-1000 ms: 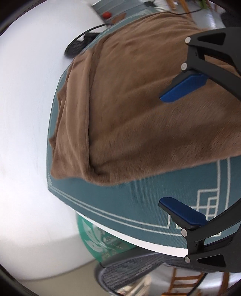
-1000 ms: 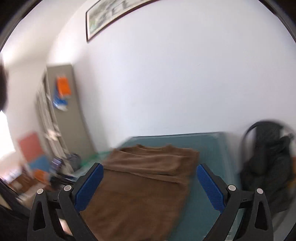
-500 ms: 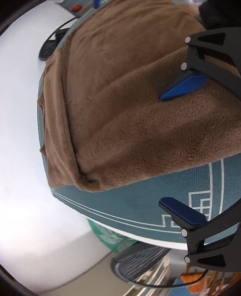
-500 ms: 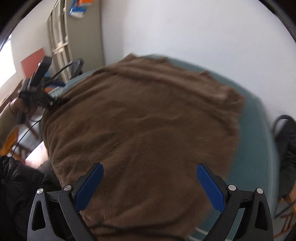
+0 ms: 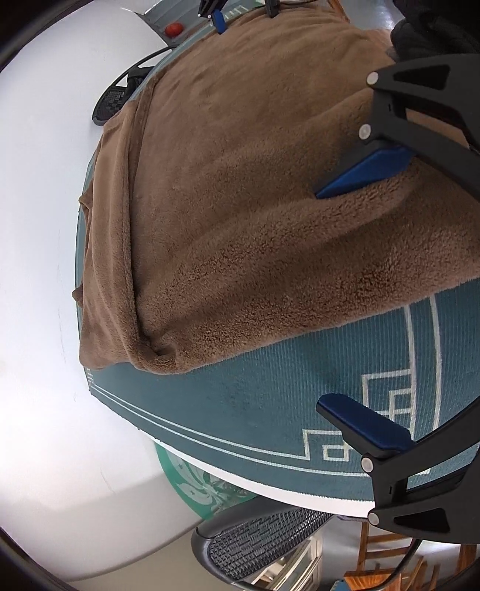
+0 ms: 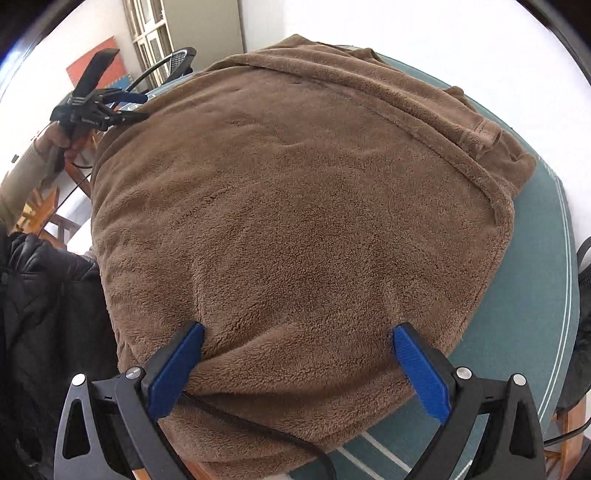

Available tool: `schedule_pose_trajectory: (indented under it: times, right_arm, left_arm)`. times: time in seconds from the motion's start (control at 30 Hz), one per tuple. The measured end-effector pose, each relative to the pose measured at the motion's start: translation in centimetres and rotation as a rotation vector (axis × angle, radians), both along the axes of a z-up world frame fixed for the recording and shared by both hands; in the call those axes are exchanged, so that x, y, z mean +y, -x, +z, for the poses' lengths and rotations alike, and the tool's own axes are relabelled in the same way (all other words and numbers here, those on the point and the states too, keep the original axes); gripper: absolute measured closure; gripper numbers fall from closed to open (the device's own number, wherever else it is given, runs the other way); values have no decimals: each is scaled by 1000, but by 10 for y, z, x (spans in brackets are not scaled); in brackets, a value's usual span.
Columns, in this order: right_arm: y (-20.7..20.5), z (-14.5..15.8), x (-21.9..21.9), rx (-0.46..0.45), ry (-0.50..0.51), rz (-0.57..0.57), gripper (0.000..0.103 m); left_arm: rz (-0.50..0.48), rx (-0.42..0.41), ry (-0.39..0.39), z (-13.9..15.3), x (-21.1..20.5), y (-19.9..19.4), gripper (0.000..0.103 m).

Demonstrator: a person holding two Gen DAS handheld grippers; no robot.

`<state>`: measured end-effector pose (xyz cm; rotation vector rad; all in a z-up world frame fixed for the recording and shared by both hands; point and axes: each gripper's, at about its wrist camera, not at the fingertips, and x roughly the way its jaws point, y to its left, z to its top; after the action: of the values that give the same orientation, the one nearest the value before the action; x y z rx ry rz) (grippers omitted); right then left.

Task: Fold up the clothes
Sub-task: 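Raise both open grippers away from the fleece and reposition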

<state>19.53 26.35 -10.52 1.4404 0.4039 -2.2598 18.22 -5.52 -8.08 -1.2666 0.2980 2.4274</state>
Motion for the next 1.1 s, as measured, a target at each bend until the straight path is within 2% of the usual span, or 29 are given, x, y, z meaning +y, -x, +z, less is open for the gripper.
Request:
schedule_pose_trajectory:
  times: [0.2, 0.47, 0.63, 0.77, 0.97, 1.1]
  right_arm:
    - [-4, -1, 2, 40, 23, -20, 1]
    - [-17, -1, 2, 93, 21, -164, 1]
    - [-37, 4, -5, 103, -19, -247, 1]
    - [-54, 6, 4, 88, -15, -293, 1]
    - [-106, 22, 25, 131, 61, -370, 1]
    - [-136, 25, 40, 150, 223, -468, 1]
  left_arm:
    - [11, 7, -40, 0, -7, 1, 0]
    - [53, 34, -46, 3, -5, -7, 0]
    - [9, 82, -17, 11, -6, -32, 0]
    - [-23, 89, -40, 12, -10, -50, 0]
    - [-45, 60, -125, 15, -16, -66, 0]
    - [-63, 59, -148, 16, -15, -76, 0]
